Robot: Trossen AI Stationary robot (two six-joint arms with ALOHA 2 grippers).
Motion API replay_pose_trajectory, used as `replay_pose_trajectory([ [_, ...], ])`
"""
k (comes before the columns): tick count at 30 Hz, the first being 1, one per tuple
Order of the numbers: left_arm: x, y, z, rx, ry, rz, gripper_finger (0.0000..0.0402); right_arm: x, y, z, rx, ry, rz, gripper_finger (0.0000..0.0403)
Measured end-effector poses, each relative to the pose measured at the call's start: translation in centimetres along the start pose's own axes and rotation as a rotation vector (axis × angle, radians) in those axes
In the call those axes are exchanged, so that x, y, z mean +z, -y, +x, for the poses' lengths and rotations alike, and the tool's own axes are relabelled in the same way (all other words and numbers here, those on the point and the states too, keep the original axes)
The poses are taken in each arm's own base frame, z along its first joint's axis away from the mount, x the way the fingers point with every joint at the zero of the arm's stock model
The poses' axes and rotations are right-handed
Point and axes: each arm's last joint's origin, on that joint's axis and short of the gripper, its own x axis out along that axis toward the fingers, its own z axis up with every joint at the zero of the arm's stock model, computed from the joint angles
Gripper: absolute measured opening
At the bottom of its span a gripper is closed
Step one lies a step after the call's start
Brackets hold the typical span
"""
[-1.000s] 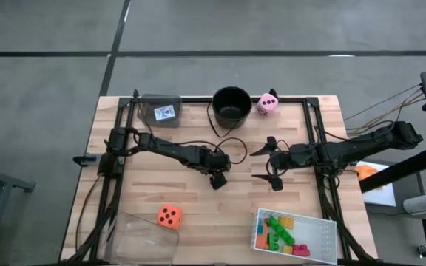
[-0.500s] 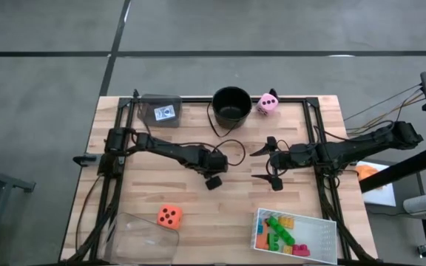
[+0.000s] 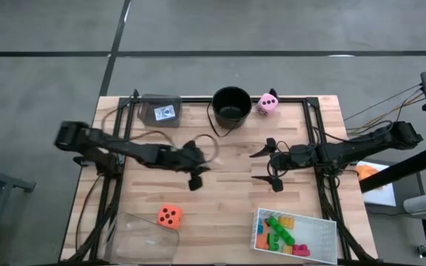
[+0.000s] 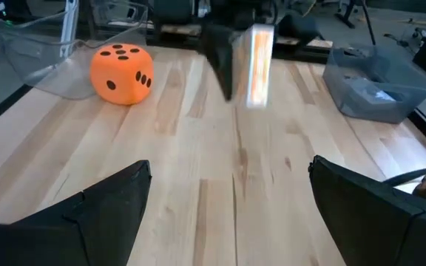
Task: Pick & Place Toys
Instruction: Put the yellow deck of cards into the black bin
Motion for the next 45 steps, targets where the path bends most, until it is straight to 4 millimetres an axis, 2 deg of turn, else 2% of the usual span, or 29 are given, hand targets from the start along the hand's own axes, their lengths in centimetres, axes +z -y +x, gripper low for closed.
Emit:
replay_pose_trajectory([
  [4, -2.0, -2.3, -3.2, -0.024, 0.187, -0.037, 0.0060, 0.1, 0.0, 0.0, 0.002, 0.014, -0.003, 0.0361],
  [12, -4.2, -10.5, -7.7, 0.215, 0.347, -0.330, 0.0060, 0.6, 0.0, 0.0, 0.002, 0.057, -0.019, 0.0361],
  [18, -5.4, -16.0, -9.0, 0.399, 0.317, -0.506, 0.0060, 0.6, 0.0, 0.0, 0.002, 0.064, -0.019, 0.0361],
  [23, -7.1, -19.0, -9.1, 0.509, 0.242, -0.607, 0.0060, 0.6, 0.0, 0.0, 0.002, 0.064, -0.021, 0.0361],
  [27, -8.1, -20.0, -8.5, 0.545, 0.172, -0.649, 0.0060, 0.6, 0.0, 0.0, 0.002, 0.063, -0.022, 0.0361],
  [33, -8.4, -20.2, -8.0, 0.546, 0.145, -0.655, 0.0068, 0.6, 0.0, 0.0, 0.002, 0.058, -0.023, 0.0361],
  [41, -8.6, -20.1, -8.0, 0.547, 0.125, -0.661, 0.0222, 0.5, 0.0, 0.0, 0.002, 0.057, -0.023, 0.0361],
  [45, -8.7, -20.2, -8.1, 0.573, 0.124, -0.667, 0.0283, 0.4, 0.0, 0.0, 0.002, 0.053, -0.023, 0.0361],
])
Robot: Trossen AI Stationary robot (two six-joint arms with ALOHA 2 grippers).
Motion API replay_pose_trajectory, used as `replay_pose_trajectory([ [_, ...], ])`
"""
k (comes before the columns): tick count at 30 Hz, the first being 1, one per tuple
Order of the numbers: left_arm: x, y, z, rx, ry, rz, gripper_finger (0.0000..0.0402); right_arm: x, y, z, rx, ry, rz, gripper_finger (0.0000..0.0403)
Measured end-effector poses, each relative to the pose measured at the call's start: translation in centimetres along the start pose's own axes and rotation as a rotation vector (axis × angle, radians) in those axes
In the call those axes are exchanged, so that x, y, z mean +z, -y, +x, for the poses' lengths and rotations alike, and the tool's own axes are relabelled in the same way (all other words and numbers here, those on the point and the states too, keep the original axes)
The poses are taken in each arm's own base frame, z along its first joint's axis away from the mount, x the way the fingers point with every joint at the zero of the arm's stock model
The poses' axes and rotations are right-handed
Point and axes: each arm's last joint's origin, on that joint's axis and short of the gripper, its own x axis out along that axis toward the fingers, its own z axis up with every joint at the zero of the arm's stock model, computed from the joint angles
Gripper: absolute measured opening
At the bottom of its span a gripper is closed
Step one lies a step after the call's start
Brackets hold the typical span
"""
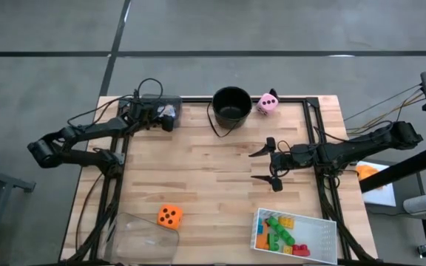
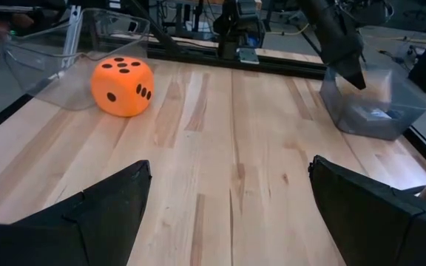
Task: Pick & Place Toys
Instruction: Put the yellow deck of cards into the black bin, then put the orange dice into the transparent bin
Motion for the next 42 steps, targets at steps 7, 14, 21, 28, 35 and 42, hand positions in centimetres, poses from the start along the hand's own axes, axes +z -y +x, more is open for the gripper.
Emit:
replay_pose_trajectory([
  [7, 0.0, -0.1, 0.0, 0.034, 0.010, -0.009, 0.0342, -0.1, 0.0, 0.0, 0.000, -0.002, 0.000, 0.0361],
  [14, 0.8, 0.2, -0.9, 0.005, 0.077, 0.014, 0.0350, -0.1, 0.0, 0.0, 0.000, -0.002, 0.000, 0.0361],
  [21, 1.8, 2.0, -4.4, -0.186, 0.207, 0.091, 0.0351, -0.1, 0.0, 0.0, 0.000, -0.003, 0.000, 0.0361],
  [28, 0.0, 5.6, -8.4, -0.513, 0.183, 0.195, 0.0351, -0.1, 0.0, 0.0, 0.000, -0.003, 0.001, 0.0361],
  [35, -3.6, 9.6, -12.0, -0.816, 0.079, 0.348, 0.0351, -0.1, 0.0, 0.0, 0.001, 0.001, 0.004, 0.0361],
  [42, -7.2, 11.5, -14.9, -1.018, -0.087, 0.454, 0.0351, 0.1, -0.1, 0.0, 0.025, 0.017, 0.015, 0.0361],
])
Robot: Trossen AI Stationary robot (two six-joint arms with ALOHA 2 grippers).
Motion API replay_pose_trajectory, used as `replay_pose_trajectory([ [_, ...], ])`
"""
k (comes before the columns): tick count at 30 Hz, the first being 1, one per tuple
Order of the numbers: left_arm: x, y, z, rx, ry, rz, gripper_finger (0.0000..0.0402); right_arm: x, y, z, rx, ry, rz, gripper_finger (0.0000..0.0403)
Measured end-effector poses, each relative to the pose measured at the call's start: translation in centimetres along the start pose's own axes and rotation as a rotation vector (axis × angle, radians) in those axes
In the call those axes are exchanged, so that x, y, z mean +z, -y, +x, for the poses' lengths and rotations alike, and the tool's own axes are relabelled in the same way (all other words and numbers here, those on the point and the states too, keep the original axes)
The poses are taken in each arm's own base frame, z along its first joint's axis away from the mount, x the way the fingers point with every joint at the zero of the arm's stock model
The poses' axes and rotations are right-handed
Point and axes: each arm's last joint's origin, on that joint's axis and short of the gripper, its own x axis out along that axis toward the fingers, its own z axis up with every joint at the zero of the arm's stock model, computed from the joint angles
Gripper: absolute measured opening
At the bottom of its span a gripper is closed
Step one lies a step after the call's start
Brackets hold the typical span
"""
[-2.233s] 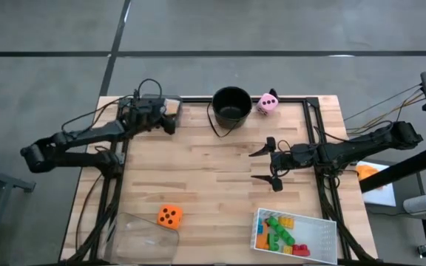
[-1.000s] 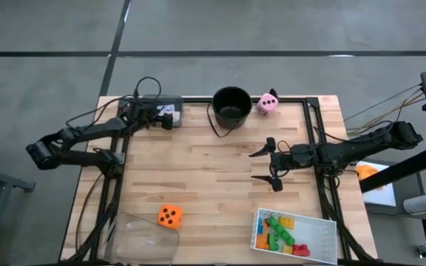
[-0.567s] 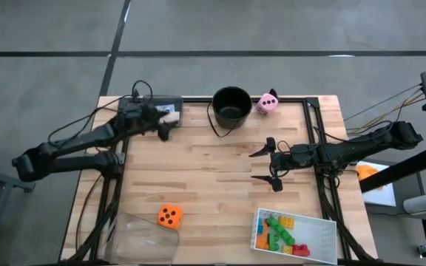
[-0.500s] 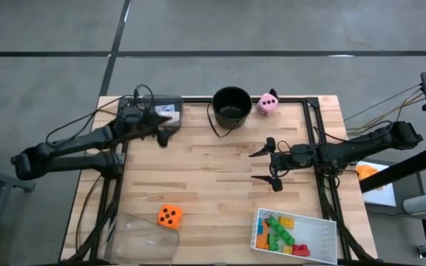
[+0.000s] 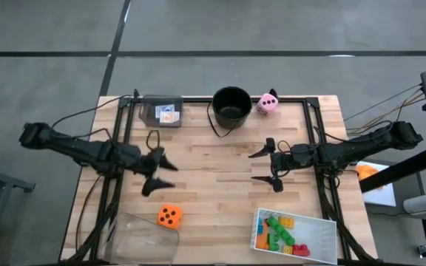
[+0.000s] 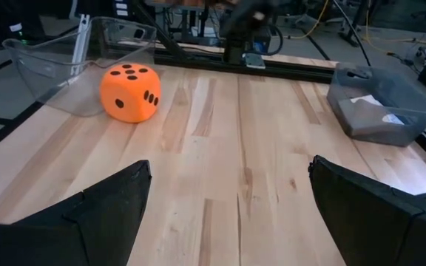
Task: Pick & Place Toys
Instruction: Put the orange dice into the transparent bin
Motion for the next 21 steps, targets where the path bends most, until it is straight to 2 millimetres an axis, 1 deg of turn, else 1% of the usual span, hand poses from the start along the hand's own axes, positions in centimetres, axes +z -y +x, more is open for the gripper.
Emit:
replay_pose_trajectory([
  [5, -0.9, 2.0, -0.5, -0.050, -0.157, -0.026, 0.0351, 0.0, 0.0, 0.0, 0.000, 0.001, 0.002, 0.0361],
  [9, -1.1, 3.4, -0.2, -0.082, -0.249, -0.057, 0.0351, 0.0, 0.0, 0.0, 0.000, 0.001, 0.003, 0.0361],
  [12, -1.6, 3.9, 0.8, -0.077, -0.338, -0.076, 0.0351, 0.0, 0.0, 0.0, 0.000, 0.001, 0.003, 0.0361],
  [15, -2.5, 4.2, 2.5, -0.062, -0.444, -0.114, 0.0351, 0.0, 0.0, 0.0, 0.000, 0.001, 0.003, 0.0361],
  [18, -3.2, 4.2, 4.1, -0.015, -0.566, -0.123, 0.0351, 0.0, 0.0, 0.0, 0.000, 0.001, 0.003, 0.0361],
  [21, -3.3, 4.4, 5.2, 0.051, -0.677, -0.105, 0.0351, 0.0, 0.0, 0.0, 0.000, 0.000, 0.003, 0.0361],
])
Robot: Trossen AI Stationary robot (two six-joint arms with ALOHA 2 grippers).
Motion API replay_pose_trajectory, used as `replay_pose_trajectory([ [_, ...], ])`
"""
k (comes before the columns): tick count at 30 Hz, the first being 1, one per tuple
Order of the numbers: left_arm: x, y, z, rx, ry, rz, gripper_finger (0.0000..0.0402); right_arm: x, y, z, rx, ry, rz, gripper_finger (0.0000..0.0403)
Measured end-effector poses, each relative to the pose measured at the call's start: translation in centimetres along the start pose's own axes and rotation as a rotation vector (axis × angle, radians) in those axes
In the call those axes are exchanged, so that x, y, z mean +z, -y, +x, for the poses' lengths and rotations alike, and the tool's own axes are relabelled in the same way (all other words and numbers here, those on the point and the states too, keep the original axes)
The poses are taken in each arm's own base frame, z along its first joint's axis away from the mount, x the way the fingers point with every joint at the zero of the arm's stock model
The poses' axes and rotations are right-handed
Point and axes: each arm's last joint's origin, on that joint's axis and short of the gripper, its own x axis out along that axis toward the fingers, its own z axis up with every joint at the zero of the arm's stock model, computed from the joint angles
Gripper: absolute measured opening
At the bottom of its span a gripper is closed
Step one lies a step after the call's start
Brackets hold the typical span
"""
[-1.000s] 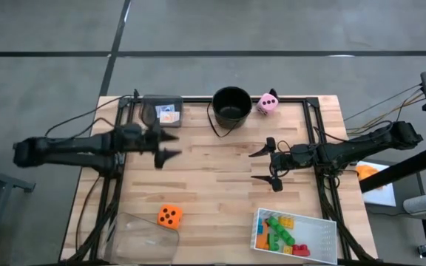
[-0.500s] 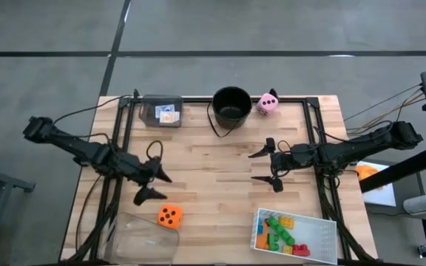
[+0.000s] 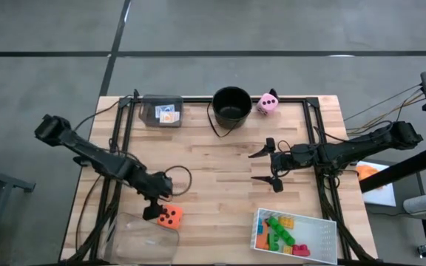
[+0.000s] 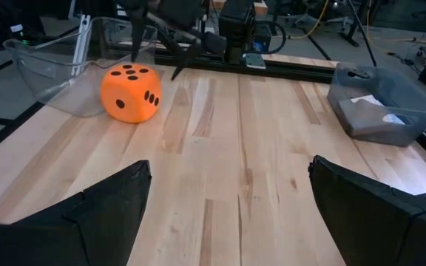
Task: Pick & Place Toys
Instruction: Put the orange dice into the transparent bin
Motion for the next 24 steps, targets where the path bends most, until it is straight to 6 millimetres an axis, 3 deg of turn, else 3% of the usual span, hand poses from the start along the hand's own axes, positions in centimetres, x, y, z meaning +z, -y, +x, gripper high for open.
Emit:
replay_pose_trajectory([
  [8, 1.8, 0.5, 1.0, 0.237, -0.121, 0.049, 0.0351, 0.0, 0.0, 0.0, 0.000, 0.000, 0.000, 0.0361],
  [12, 2.3, -1.0, -0.1, 0.592, -0.125, 0.046, 0.0351, 0.0, 0.0, 0.0, 0.000, 0.000, 0.000, 0.0361],
  [18, 3.8, -2.3, -4.1, 0.977, 0.067, -0.048, 0.0351, 0.0, 0.0, 0.0, -0.007, -0.001, 0.000, 0.0361],
  [24, 5.1, -0.9, -8.1, 1.001, 0.312, -0.004, 0.0351, 0.0, 0.0, 0.0, -0.008, -0.004, -0.001, 0.0361],
])
